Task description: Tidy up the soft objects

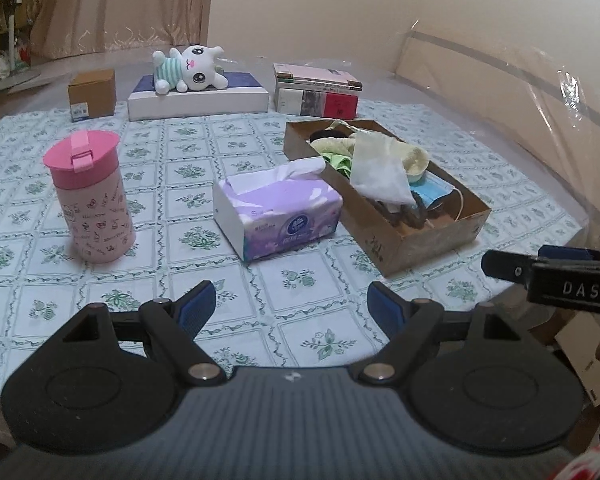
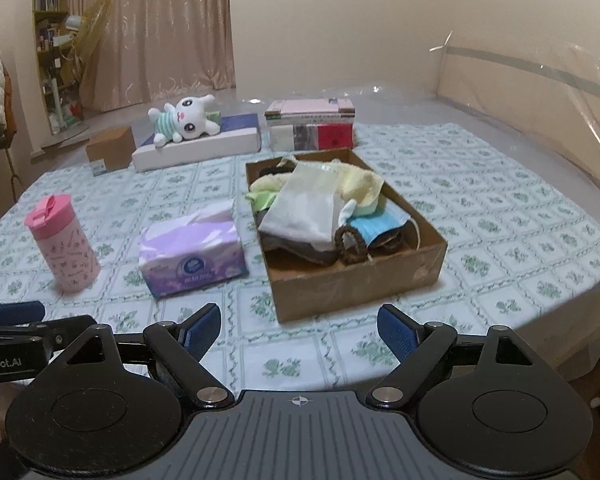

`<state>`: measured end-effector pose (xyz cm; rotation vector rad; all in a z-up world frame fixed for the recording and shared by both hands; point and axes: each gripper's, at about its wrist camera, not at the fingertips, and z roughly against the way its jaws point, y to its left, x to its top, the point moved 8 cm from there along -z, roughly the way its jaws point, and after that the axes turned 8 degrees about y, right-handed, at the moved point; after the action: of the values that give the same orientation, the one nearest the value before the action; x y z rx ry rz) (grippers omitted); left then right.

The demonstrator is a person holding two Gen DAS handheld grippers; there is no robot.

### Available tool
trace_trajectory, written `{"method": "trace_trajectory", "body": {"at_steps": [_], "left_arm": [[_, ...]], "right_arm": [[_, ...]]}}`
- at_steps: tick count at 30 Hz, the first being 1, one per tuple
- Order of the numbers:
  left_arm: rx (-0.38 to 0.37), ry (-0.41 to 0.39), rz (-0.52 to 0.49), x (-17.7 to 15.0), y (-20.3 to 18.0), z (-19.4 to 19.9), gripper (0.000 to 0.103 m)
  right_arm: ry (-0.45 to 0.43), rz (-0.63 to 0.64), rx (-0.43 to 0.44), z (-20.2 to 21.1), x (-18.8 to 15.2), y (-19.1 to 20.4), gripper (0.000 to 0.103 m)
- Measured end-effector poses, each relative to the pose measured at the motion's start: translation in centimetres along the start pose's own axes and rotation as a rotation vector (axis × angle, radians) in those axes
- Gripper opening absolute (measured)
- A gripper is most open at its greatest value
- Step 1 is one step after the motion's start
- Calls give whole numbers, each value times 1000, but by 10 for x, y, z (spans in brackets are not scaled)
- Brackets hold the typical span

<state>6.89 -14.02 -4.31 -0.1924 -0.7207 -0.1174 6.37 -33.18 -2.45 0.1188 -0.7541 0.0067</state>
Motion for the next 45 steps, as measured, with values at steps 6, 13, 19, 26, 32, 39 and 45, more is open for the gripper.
{"method": "trace_trajectory", "body": {"at_steps": [6,13,19,26,32,39,45], "left_arm": [[11,-16,10,3,2,0,81],[17,-6,17,1,4,-3,81],[21,-1,20,1,5,-5,82],[21,-4,18,0,6,-5,82],[20,-6,16,1,5,-4,82],[19,-6,16,1,5,-4,82],[20,-6,13,2,5,-4,82]], "right_arm": [[21,10,16,-2,-4,7,85],[28,10,18,-5,-4,8,85],[29,10,18,-6,-3,8,85],[33,10,16,-7,-3,9,85],[31,11,16,-8,-3,8,85],[30,9,15,-8,-4,6,85],[30,9,15,-8,-4,5,85]]}}
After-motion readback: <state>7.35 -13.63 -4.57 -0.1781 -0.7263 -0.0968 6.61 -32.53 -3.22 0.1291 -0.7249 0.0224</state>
